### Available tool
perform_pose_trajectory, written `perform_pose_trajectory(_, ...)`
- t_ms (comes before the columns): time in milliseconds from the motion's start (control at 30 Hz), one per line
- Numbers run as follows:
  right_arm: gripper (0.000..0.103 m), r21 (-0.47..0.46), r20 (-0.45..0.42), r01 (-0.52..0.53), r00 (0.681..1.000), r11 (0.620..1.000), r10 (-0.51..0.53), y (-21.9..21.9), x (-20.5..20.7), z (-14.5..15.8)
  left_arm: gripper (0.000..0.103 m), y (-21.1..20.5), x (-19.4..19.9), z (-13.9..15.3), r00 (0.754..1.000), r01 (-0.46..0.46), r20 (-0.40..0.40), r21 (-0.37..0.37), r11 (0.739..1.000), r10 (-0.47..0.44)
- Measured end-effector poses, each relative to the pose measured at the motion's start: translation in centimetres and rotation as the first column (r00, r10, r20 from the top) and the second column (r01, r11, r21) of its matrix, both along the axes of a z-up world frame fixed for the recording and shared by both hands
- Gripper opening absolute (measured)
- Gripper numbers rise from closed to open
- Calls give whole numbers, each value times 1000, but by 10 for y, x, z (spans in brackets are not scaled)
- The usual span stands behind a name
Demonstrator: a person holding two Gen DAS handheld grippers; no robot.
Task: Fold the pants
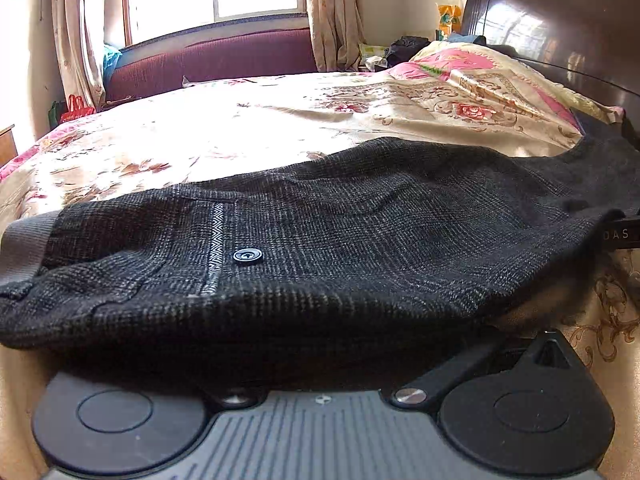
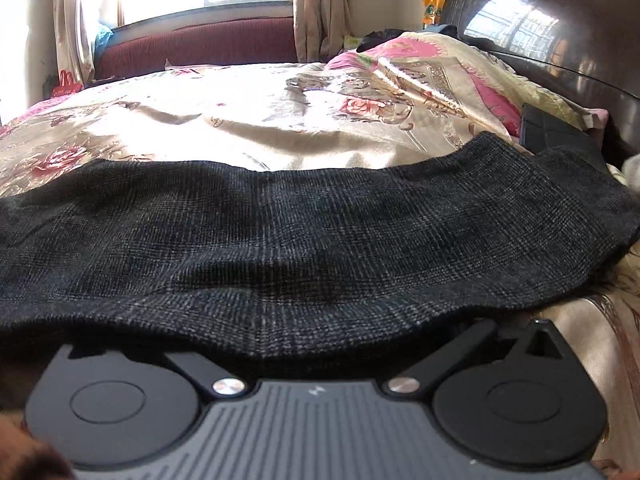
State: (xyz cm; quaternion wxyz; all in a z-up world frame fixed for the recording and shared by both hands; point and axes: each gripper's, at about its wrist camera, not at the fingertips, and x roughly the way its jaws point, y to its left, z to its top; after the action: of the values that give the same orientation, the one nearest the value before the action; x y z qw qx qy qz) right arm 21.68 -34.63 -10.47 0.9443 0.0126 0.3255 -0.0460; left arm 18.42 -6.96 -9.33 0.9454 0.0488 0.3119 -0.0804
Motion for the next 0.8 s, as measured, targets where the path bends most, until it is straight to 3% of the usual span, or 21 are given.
perform_pose_trajectory(400, 102, 2, 3, -1, 1000, 1000, 1, -2, 0, -1, 103, 4, 6, 6, 999, -8, -37, -14, 1000, 7)
perform_pose_trajectory(500, 102, 3, 4, 0, 1000, 1000, 0, -1, -1, 0, 103, 21, 7, 15, 991, -129, -31, -6, 992, 129)
perform_pose_trajectory(600, 102, 4, 7, 0, 1000, 1000, 0, 0, -1, 0, 103, 52, 5, 19, 963, -269, -36, -72, 960, 267)
perform_pose_trajectory(667, 102, 2, 5, 0, 1000, 1000, 0, 0, 0, 0, 103, 64, 2, 21, 955, -296, -29, -97, 950, 295)
perform_pose_trajectory(800, 102, 2, 5, 0, 1000, 1000, 0, 0, 1, 0, 103, 69, -18, 25, 944, -326, 30, -42, 944, 327)
